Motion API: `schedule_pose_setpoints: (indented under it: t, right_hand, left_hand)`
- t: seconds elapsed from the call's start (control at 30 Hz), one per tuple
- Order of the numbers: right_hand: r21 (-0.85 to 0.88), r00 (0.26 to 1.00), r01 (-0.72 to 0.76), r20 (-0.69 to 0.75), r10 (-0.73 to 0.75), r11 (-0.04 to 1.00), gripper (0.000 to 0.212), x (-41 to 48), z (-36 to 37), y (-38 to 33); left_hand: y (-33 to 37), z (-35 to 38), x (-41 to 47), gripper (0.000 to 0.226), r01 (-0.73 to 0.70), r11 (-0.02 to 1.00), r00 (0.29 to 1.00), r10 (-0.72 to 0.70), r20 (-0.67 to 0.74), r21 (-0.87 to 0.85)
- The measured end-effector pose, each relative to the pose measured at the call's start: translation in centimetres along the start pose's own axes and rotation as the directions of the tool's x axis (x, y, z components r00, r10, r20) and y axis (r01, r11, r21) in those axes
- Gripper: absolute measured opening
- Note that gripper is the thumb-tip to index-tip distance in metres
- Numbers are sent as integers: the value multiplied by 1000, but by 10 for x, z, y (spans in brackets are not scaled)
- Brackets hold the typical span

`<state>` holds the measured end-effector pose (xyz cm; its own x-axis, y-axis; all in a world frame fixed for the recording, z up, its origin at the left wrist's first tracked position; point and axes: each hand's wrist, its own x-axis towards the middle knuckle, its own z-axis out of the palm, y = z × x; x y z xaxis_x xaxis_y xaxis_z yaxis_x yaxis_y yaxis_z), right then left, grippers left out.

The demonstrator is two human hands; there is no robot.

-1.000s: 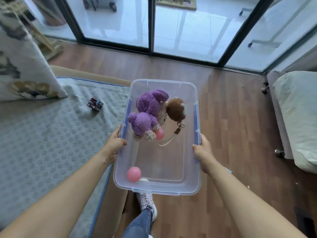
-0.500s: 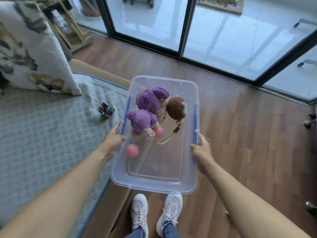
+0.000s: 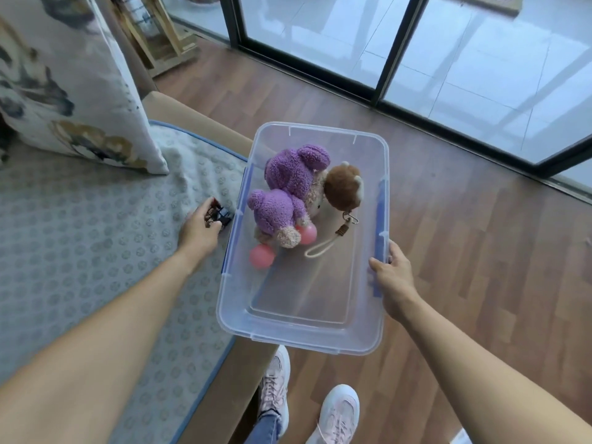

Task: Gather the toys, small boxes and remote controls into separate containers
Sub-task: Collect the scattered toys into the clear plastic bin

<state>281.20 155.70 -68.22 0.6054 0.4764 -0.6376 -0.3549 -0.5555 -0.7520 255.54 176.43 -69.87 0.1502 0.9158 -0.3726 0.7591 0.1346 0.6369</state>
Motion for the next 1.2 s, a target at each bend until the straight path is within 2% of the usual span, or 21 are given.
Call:
schedule_pose_setpoints:
  t: [0.07, 0.13, 0.27, 0.43, 0.47, 0.53, 0.6, 0.67, 0.73, 0.8, 0.9, 1.0, 1.07, 1.13, 1.2]
  right_hand:
    - [-3, 1000, 1, -10, -1, 1000, 48, 14, 12, 7]
    - [-17, 999, -6, -40, 5, 1000, 50, 23, 20, 16]
    - [-45, 996, -31, -82, 27, 999, 48, 32, 27, 30]
    - [-66, 994, -41, -103, 34, 997, 46, 30, 35, 33]
    - [-66, 994, -43, -105, 36, 997, 47, 30, 36, 33]
    - [-65, 994, -47, -103, 40, 997, 49, 30, 38, 33]
    - [-70, 994, -63, -94, 56, 996, 52, 29, 41, 32]
    - [-77, 993, -78, -89, 71, 994, 55, 30, 43, 33]
    - [-68, 993, -82, -89, 76, 994, 56, 31, 45, 36]
    - [-53, 995, -64, -85, 59, 997, 56, 30, 47, 37]
    - [-42, 997, -43, -72, 40, 998, 58, 27, 48, 34]
    - [-35, 998, -30, -64, 28, 999, 59, 26, 47, 32]
    - [-34, 998, -21, -62, 19, 999, 58, 27, 45, 32]
    - [-11, 998, -13, -68, 12, 1000, 59, 25, 43, 32]
    - [14, 997, -17, -73, 18, 1000, 59, 21, 41, 30]
  left_hand:
    - [-9, 3, 29, 58, -32, 971, 999, 22, 44, 237]
    - [-17, 10, 51, 60, -67, 916, 992, 18, 126, 395]
    - [-35, 22, 74, 56, -178, 859, 969, 68, 238, 479]
    - [-43, 12, 72, 48, -120, 847, 991, 68, 118, 519]
    - [-42, 6, 69, 47, -92, 859, 995, 65, 72, 503]
    - [-30, -12, 60, 45, -22, 913, 992, 71, -107, 407]
    - [-5, -29, 41, 44, -90, 945, 938, 187, -291, 315]
    - [30, -31, 17, 44, -287, 917, 875, 369, -315, 277]
    - [59, -7, -3, 45, -492, 832, 833, 535, -140, 255]
    - [79, 36, -15, 47, -609, 755, 790, 604, 103, 244]
    - [92, 99, -20, 51, -608, 705, 789, 485, 376, 365]
    - [94, 128, -12, 56, -565, 690, 807, 350, 476, 451]
    - [92, 127, -7, 60, -589, 707, 797, 429, 426, 390]
    - [87, 107, -4, 64, -603, 713, 798, 547, 254, 358]
    - [71, 73, 4, 69, -534, 753, 829, 556, 63, 384]
